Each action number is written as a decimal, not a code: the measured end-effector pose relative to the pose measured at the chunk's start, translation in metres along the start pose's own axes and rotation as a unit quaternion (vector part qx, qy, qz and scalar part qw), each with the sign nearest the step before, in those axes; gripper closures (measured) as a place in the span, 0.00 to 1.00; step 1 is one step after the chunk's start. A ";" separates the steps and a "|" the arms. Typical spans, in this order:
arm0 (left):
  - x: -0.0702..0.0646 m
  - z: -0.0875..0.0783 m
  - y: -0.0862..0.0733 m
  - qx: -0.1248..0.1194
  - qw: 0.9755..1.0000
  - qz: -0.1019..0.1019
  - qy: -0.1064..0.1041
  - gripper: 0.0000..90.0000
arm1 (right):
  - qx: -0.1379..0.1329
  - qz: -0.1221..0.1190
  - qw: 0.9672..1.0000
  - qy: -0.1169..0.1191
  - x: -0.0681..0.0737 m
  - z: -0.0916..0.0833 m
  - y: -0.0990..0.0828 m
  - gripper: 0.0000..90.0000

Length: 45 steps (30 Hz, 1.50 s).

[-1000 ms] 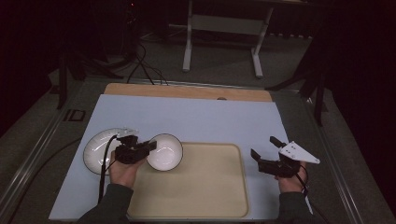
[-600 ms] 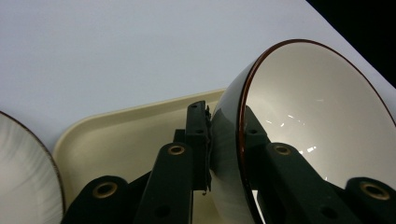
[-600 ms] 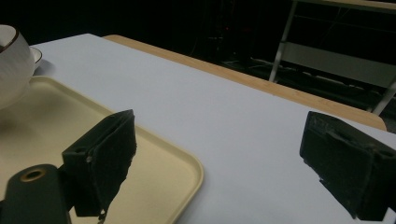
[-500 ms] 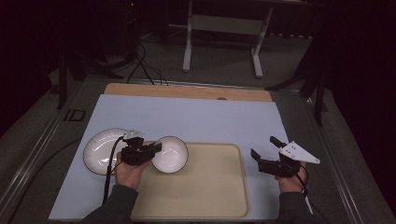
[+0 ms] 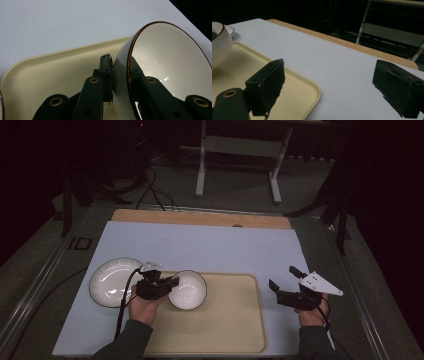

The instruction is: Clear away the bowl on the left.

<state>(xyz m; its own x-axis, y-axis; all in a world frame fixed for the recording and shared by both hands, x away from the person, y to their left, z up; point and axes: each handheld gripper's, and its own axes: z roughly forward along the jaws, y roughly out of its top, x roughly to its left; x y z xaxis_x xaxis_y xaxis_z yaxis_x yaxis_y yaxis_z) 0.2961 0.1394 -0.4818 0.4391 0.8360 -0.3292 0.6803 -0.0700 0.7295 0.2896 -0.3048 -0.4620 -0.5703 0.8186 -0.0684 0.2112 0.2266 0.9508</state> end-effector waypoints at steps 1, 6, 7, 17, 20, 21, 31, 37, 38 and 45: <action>-0.001 0.001 -0.001 0.002 1.000 -0.001 -0.003 0.89 | 0.000 0.001 1.000 0.000 0.000 0.000 0.000 0.12; -0.004 0.003 -0.002 0.006 1.000 0.004 -0.005 0.89 | -0.001 0.002 1.000 -0.001 0.000 0.000 0.000 0.12; -0.004 0.003 -0.003 0.006 1.000 0.003 -0.006 0.89 | -0.001 0.002 1.000 -0.001 0.000 0.000 0.000 0.12; -0.007 0.004 -0.008 0.013 1.000 0.001 -0.013 0.89 | -0.001 0.002 1.000 0.000 0.000 0.000 0.000 0.12; -0.009 0.005 -0.010 0.014 1.000 0.000 -0.016 0.89 | -0.001 0.002 1.000 -0.001 0.000 -0.001 0.000 0.12; -0.009 0.005 -0.010 0.015 1.000 0.001 -0.017 0.89 | -0.001 0.002 1.000 -0.001 0.000 -0.001 0.000 0.12; -0.013 0.007 -0.012 0.018 1.000 0.003 -0.021 0.89 | -0.001 0.001 1.000 0.001 0.000 0.000 0.000 0.12; -0.015 0.009 -0.013 0.021 0.999 0.002 -0.025 0.89 | -0.002 0.000 1.000 0.001 0.000 0.000 0.000 0.12; -0.015 0.009 -0.013 0.021 0.999 0.002 -0.025 0.89 | -0.002 0.000 1.000 0.001 0.000 0.000 0.000 0.12; -0.018 0.013 -0.014 0.024 0.999 0.002 -0.029 0.89 | 0.000 -0.002 1.000 0.001 0.001 0.000 0.000 0.12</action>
<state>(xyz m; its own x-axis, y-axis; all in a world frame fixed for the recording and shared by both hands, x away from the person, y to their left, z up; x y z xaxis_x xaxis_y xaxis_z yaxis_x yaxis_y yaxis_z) 0.2862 0.1184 -0.4936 0.4743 0.8024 -0.3622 0.7051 -0.1000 0.7020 0.2894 -0.3040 -0.4620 -0.5723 0.8170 -0.0708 0.2095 0.2291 0.9506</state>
